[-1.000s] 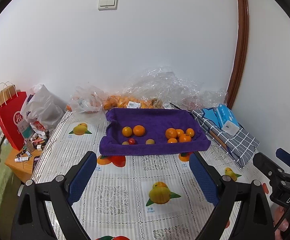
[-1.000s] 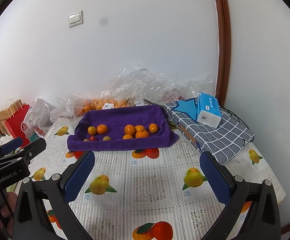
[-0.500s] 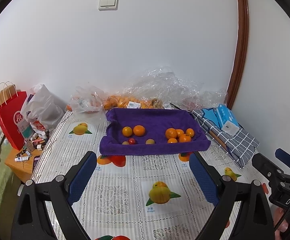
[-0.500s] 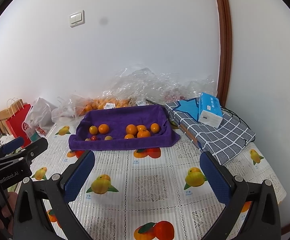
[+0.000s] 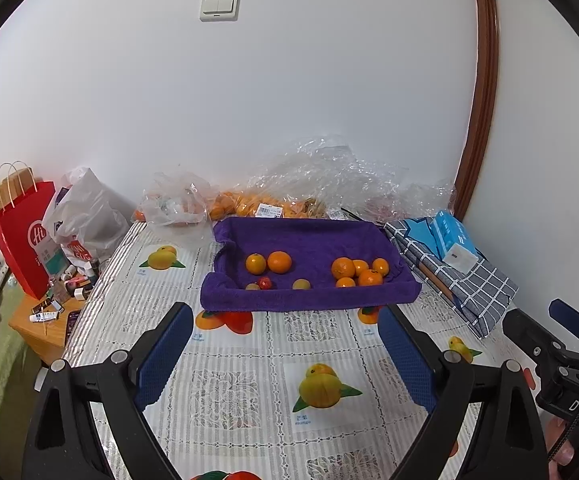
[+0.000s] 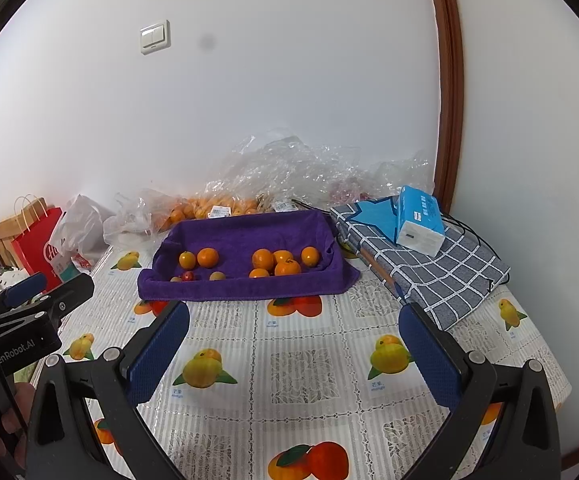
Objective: Organize fruits
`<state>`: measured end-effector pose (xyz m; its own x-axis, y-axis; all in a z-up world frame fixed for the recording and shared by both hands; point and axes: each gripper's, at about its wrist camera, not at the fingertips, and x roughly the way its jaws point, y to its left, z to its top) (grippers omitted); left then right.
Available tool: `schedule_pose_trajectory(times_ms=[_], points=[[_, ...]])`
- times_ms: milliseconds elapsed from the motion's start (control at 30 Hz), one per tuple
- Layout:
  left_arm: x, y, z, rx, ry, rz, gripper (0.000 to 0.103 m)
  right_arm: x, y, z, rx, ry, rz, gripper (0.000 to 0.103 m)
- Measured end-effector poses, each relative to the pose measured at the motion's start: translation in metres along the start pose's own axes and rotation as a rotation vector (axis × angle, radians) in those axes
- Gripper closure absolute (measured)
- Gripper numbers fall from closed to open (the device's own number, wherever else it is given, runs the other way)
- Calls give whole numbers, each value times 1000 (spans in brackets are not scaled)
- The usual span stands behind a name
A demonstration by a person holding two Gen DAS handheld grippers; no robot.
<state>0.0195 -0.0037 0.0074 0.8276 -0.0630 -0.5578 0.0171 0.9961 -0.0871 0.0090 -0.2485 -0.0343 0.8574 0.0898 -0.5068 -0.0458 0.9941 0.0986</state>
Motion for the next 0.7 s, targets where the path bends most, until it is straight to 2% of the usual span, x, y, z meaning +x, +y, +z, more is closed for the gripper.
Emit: schedule_pose_trajectory(times_ms=[700], points=[[-1, -2, 4, -1, -7, 3, 9, 0, 2, 1, -2, 1, -2, 0]])
